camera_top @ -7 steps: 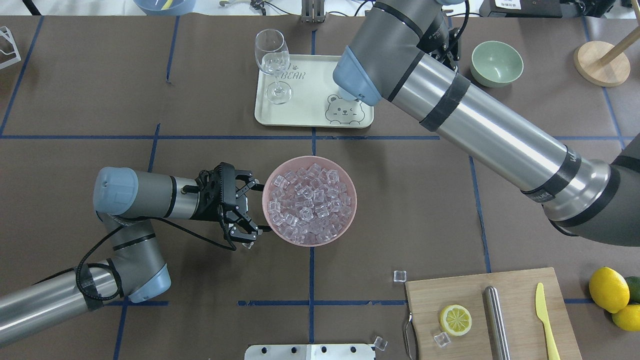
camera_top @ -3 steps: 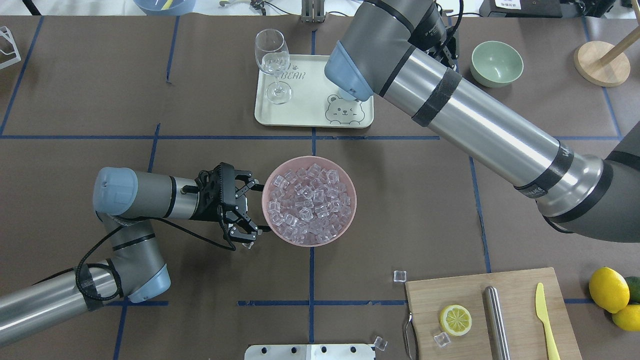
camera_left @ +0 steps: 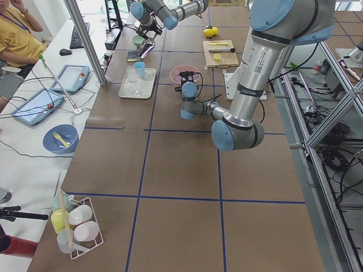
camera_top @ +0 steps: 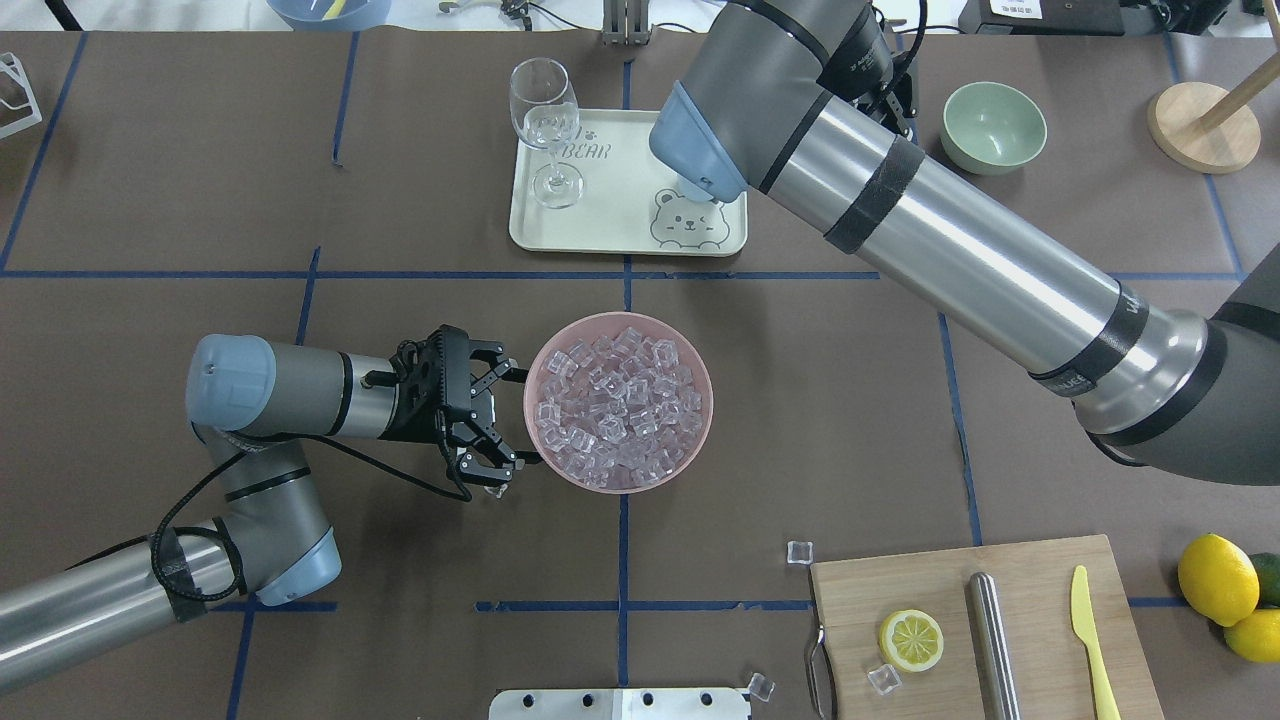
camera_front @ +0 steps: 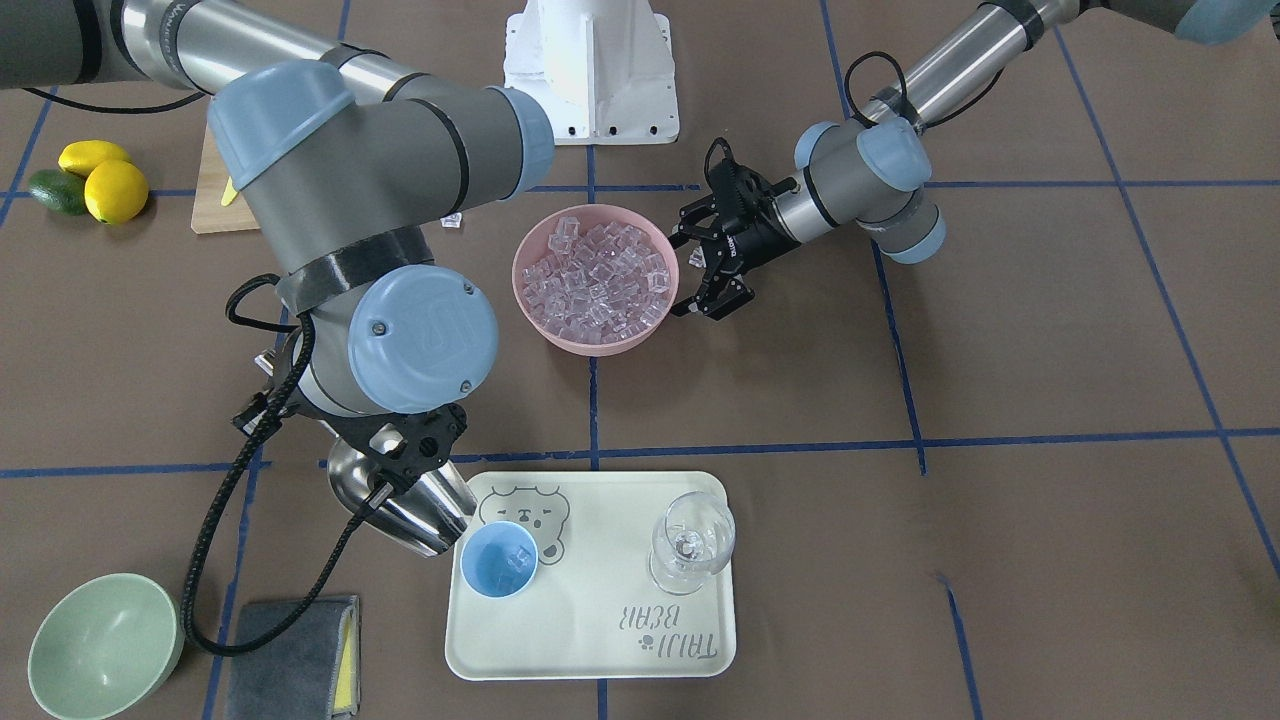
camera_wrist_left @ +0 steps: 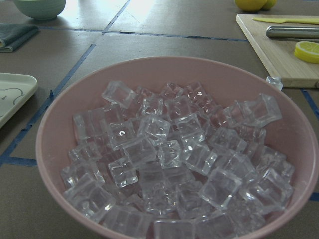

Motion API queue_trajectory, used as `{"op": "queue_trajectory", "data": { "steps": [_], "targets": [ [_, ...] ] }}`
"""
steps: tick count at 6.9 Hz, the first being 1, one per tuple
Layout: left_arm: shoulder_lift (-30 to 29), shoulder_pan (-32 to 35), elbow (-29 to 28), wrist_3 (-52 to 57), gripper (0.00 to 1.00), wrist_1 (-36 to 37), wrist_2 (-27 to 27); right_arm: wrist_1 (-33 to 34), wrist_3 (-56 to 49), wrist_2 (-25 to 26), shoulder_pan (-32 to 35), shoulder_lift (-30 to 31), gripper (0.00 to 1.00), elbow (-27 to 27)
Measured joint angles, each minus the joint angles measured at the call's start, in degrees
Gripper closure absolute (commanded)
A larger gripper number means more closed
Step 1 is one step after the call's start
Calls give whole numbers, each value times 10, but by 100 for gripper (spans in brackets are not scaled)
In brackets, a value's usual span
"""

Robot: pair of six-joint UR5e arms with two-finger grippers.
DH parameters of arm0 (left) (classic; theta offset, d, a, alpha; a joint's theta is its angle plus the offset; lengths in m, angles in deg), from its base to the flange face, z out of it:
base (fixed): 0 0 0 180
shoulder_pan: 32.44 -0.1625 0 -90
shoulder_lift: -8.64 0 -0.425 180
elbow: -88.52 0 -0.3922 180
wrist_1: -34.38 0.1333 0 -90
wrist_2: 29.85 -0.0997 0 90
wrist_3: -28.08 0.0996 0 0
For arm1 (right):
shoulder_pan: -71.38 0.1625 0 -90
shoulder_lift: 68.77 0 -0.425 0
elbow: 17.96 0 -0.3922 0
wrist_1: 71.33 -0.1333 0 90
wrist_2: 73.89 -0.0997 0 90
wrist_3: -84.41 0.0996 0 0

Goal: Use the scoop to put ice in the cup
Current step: 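Tilt the scoop over the light-blue cup to pour the ice in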

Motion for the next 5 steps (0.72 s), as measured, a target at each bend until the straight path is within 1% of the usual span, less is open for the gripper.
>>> {"op": "queue_trajectory", "data": {
  "steps": [3, 5],
  "targets": [
    [0, 0, 0, 0, 1, 0, 0, 1, 9, -6, 1, 7, 100, -14],
    [0, 0, 0, 0, 1, 0, 0, 9, 15, -13, 8, 27, 100, -42]
  ]
}}
